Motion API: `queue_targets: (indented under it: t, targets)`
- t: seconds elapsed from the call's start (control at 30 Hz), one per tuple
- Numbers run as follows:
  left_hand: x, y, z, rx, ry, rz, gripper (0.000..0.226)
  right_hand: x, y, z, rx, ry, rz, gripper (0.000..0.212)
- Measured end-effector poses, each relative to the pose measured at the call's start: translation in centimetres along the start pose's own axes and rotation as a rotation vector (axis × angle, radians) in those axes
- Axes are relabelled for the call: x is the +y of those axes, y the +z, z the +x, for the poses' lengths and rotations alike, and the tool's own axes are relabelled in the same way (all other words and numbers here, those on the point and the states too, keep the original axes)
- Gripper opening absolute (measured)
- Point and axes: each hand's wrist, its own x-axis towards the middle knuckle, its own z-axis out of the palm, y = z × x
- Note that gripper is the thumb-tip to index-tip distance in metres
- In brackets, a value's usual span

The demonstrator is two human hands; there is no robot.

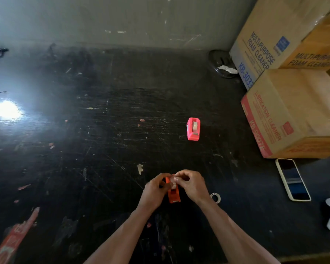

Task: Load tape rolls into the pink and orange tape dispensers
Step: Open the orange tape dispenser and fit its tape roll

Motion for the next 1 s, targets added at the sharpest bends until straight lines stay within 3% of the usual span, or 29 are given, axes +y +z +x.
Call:
queue_targets:
  t: [0.37, 1.0]
  targets:
    - [-0.33, 0.07, 0.21, 0.014, 0.020, 0.061, 0.041, 0.41, -0.38, -0.56, -0.006, -0.058, -0.056, 0.011]
    - [-0.29, -0.57, 0.62, -0.032, 0.003, 0.006, 0.036, 0.42, 0.04, -0.72, 0.050, -0.042, -0.039, 0.012]
